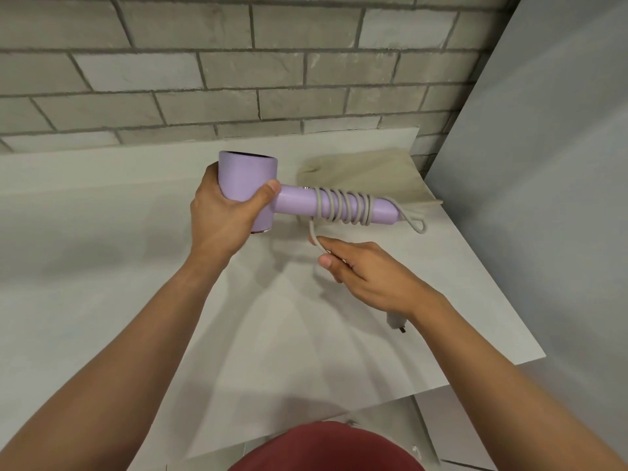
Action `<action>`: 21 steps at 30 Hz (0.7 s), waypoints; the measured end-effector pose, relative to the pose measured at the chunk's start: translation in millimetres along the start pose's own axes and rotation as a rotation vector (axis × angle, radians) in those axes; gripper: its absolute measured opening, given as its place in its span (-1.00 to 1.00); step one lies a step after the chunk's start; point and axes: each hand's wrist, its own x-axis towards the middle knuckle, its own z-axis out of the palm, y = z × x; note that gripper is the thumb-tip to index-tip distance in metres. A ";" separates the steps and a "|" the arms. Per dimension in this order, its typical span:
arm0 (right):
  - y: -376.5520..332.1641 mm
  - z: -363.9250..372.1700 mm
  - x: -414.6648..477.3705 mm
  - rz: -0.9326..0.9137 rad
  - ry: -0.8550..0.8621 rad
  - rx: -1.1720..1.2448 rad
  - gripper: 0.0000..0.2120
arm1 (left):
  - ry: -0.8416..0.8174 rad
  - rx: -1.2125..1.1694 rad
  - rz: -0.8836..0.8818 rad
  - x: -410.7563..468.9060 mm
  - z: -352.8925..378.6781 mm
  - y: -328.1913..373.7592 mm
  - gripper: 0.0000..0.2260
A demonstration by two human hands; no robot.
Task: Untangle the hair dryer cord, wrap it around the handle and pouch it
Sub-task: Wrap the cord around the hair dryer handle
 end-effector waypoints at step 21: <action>-37.9 -82.6 9.9 -0.305 0.053 -0.697 -0.72 | -0.276 0.187 0.062 -15.6 -7.1 -22.1 -0.37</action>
